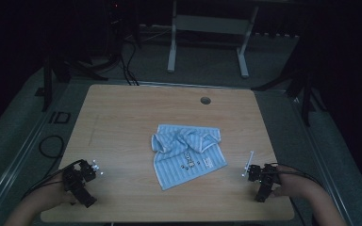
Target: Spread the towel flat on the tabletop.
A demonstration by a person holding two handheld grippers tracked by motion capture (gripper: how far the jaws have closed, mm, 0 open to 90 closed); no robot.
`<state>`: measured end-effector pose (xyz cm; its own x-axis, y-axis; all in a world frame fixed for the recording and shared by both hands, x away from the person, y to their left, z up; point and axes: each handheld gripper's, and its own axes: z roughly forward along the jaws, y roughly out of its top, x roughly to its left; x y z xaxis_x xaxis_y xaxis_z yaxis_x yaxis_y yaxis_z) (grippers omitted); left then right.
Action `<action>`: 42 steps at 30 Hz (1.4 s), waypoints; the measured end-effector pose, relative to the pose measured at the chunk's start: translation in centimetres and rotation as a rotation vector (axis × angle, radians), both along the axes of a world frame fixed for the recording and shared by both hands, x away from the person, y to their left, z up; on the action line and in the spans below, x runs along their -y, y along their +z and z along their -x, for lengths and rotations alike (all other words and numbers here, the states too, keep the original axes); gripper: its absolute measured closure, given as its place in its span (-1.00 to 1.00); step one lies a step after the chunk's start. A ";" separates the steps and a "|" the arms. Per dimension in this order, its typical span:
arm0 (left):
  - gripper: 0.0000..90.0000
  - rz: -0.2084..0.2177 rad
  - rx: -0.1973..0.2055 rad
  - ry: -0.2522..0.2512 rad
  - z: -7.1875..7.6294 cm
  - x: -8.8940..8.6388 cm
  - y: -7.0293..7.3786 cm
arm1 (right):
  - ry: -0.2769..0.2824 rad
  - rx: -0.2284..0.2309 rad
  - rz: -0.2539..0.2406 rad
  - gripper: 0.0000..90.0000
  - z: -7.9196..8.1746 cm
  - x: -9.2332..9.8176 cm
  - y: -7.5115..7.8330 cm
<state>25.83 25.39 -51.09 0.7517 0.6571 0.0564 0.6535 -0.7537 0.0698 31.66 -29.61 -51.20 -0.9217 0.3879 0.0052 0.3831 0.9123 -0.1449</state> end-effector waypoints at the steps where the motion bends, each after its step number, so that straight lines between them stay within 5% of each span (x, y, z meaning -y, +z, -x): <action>1: -0.90 0.003 0.007 -0.008 -0.2 0.5 0.1 | 0.018 0.002 0.005 -0.63 -0.2 -0.2 0.0; 6: -0.89 0.039 0.012 -0.052 -1.1 2.9 0.2 | 0.056 0.020 -0.034 -0.33 -1.3 -1.4 0.8; 15: -0.78 0.084 0.022 -0.170 -3.0 8.3 0.5 | 0.130 0.055 -0.053 -0.21 -3.7 -4.3 1.4; 29: -0.53 0.119 0.050 -0.261 -5.5 15.8 1.6 | 0.258 0.074 -0.078 -0.06 -6.3 -9.2 1.6; 33: -0.46 0.115 0.056 -0.280 -6.2 18.0 1.8 | 0.326 0.116 -0.076 0.27 -7.3 -11.2 1.8; 42: -0.19 0.151 0.051 -0.299 -7.7 21.1 0.8 | 0.375 0.091 -0.045 0.40 -9.4 -13.2 0.2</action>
